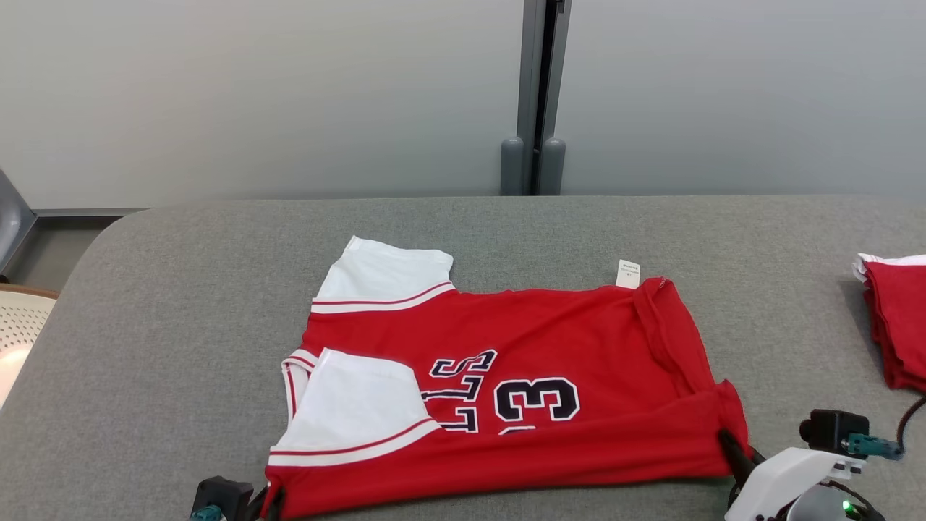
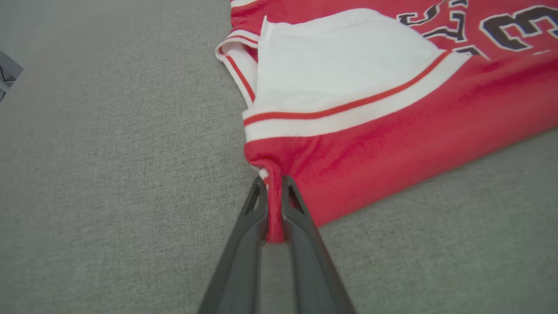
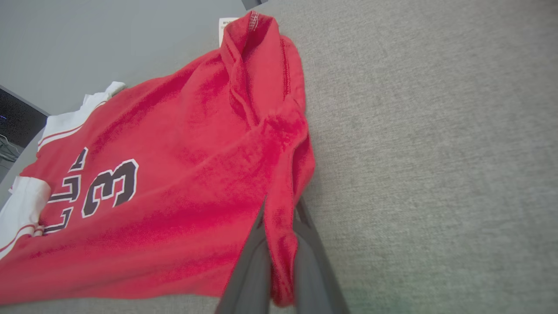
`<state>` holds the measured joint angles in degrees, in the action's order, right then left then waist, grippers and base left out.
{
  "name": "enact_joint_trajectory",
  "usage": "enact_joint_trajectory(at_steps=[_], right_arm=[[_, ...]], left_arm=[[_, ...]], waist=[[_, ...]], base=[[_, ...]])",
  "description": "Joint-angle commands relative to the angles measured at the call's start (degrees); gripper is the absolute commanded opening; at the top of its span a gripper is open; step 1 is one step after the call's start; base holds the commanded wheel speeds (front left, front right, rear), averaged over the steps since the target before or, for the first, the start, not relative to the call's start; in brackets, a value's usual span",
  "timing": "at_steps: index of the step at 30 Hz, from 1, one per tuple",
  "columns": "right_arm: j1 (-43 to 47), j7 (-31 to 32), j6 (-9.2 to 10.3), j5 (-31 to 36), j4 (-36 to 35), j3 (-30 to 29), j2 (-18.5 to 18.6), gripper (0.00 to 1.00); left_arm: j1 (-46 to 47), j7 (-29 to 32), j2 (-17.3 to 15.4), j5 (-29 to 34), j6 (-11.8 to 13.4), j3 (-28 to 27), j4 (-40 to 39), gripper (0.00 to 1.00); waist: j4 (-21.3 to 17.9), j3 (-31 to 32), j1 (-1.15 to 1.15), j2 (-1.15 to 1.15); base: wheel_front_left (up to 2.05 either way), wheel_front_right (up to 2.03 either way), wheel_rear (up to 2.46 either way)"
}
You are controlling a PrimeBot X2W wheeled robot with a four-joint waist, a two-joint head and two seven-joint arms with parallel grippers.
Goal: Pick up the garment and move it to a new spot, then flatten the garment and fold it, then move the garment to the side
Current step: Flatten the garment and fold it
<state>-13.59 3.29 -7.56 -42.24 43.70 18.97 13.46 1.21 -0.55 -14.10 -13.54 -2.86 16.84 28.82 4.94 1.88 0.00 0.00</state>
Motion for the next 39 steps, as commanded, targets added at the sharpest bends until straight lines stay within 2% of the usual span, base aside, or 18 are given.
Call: enact_joint_trajectory(at_steps=[1, 2, 4, 6, 9, 12, 13, 14, 19, 24, 30, 33, 36, 39], right_arm=[[0.87, -1.0, 0.14, 0.59, 0.12, -1.09, 0.63, 0.68], [0.93, -1.52, 0.14, 0.46, 0.35, -1.84, 0.32, 1.0], [1.05, -2.52, 0.07, 0.25, -0.47, -2.84, -0.71, 1.0], [1.31, -4.26, 0.07, 0.73, -1.91, -3.69, -0.94, 1.0], [1.75, -8.87, 0.07, 2.55, -5.66, -4.56, -0.66, 1.0], [2.44, -13.3, 0.07, 4.34, -10.56, -4.34, -0.91, 1.0], [3.06, -15.44, 0.07, 7.29, -13.65, -3.62, -0.12, 1.0], [3.24, -16.41, 0.08, 10.64, -15.05, -2.67, 0.81, 1.0], [4.67, -18.16, 0.08, 19.77, -20.98, -2.21, -1.27, 1.0], [4.79, -18.35, 0.09, 22.33, -23.23, -2.81, -3.14, 1.0], [0.62, -16.87, 0.08, 23.96, -25.13, -2.62, -4.65, 1.0], [-2.77, -15.8, 0.08, 24.72, -26.18, -2.24, -5.37, 1.0], [-6.0, -15.34, 0.08, 25.39, -27.18, -2.18, -6.15, 1.0], [-8.57, -15.31, 0.08, 25.99, -27.63, -1.15, -6.61, 1.0]], left_arm=[[-1.17, 0.93, -0.67, -0.46, 0.74, -0.37, -0.8, 0.0], [-1.72, 1.52, -0.51, -0.76, 0.85, -0.35, -1.45, 0.29], [-2.56, 2.36, -0.27, -1.35, 1.1, -0.36, -2.83, 1.0], [-3.26, 2.56, 0.17, -2.04, 1.52, -0.71, -4.43, 1.0], [-3.15, -0.25, 0.17, -2.6, 2.98, -2.27, -7.54, 1.0], [-2.25, -6.43, 0.59, -3.3, 3.04, -3.88, -10.72, 1.0], [-1.71, -11.22, 1.38, -3.79, 2.73, -4.75, -12.88, 1.0], [-1.61, -12.8, 1.89, -3.94, 2.74, -5.14, -14.21, 1.0], [-1.63, -14.54, 3.23, -2.2, 3.45, -6.33, -18.43, 1.0], [1.54, -14.63, 2.96, -0.57, 2.92, -5.95, -16.79, 1.0], [13.16, -10.73, 0.7, 1.92, 0.32, -3.72, -9.33, 1.0], [21.4, -7.76, -0.97, 2.48, -2.27, -1.91, -6.45, 1.0], [29.41, -2.3, -3.13, 1.0, -4.07, 0.59, -3.3, 1.0], [37.63, 3.88, -6.66, -0.39, -4.54, 4.99, 0.2, 1.0]], waist=[[-0.09, 0.18, 0.0, 0.0], [-0.11, 0.29, 0.0, 0.0], [-0.13, 0.48, 0.0, 0.0], [-0.14, 0.62, 0.0, 0.0], [-0.15, 0.75, 0.0, 0.0], [-0.27, 0.84, 0.0, 0.0], [-0.41, 0.83, 0.0, 0.0], [-0.5, 0.81, 0.0, 0.0], [-1.14, -0.08, 0.0, 0.0], [-1.94, -2.29, 0.0, 0.0], [-3.9, -8.31, 0.0, 0.0], [-5.81, -12.5, 0.0, 0.0], [-7.65, -16.88, 0.0, 0.0], [-9.54, -20.12, 0.0, 0.0]], base=[[0.0, 0.0, 0.0], [0.0, 0.0, 0.0], [0.0, 0.0, 0.0], [0.0, 0.0, 0.0], [0.0, 0.0, 0.0], [0.0, 0.0, 0.0], [0.0, 0.0, 0.0], [0.0, 0.0, 0.0], [0.0, 0.0, 0.0], [0.0, 0.0, 0.0], [0.0, 0.0, 0.0], [0.0, 0.0, 0.0], [0.0, 0.0, 0.0], [0.0, 0.0, 0.0]])
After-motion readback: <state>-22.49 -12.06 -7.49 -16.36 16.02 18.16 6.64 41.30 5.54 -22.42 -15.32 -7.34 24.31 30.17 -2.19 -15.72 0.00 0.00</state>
